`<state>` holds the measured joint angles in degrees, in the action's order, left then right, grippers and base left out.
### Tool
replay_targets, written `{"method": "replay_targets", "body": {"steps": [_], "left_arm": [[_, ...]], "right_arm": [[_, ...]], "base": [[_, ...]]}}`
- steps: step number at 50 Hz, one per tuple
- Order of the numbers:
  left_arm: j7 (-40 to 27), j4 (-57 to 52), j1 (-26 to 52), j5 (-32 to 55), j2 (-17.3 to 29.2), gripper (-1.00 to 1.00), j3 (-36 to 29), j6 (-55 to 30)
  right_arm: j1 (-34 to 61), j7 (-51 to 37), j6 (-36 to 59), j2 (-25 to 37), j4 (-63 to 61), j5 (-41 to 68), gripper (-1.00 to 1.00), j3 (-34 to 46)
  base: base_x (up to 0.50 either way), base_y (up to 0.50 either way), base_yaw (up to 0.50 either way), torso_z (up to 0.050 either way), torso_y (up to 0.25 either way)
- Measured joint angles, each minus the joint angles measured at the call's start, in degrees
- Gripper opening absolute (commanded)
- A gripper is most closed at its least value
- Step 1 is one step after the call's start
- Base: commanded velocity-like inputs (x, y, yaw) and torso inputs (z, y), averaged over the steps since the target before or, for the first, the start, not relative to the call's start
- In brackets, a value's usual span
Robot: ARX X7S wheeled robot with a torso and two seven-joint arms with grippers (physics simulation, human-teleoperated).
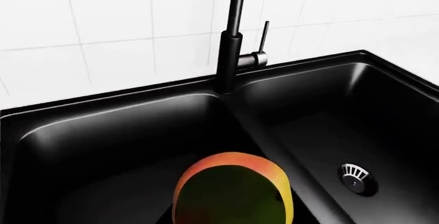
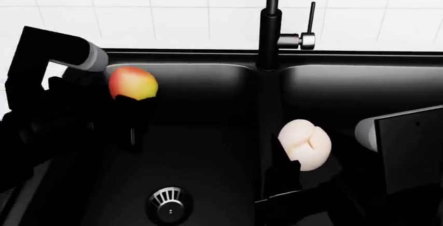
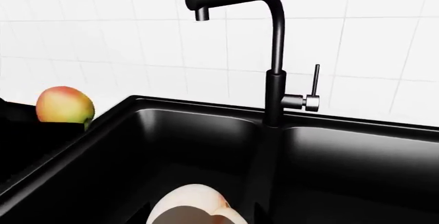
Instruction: There is a mixed pile of frozen fruits and vegetables on the counter. Locate all the frozen vegetables and place the items in a bowl on the counter. Take all the frozen fruits and defrost them in a running sink.
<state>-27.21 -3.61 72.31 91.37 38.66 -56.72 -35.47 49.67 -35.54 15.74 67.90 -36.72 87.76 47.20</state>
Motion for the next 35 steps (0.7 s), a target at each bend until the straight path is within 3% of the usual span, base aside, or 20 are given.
{"method": "replay_targets", "body": {"steps": [19, 35], "left_arm": [[18.0, 32.0, 3.8, -9.7, -17.1, -1.00, -7.9, -0.5], [26.1, 48.5, 2.4, -14.7, -24.9, -1.00, -12.4, 1.0]], "right_arm": [[-2.0, 0.1, -1.8, 0.8, -0.9, -0.5, -1.00, -0.1], [-5.1, 0.7, -4.7, 1.8, -1.2, -1.5, -1.00, 0.0]], "base": [[0.00, 0.00, 0.00, 0.000, 0.001], [0.00, 0.00, 0.00, 0.000, 0.001]]}}
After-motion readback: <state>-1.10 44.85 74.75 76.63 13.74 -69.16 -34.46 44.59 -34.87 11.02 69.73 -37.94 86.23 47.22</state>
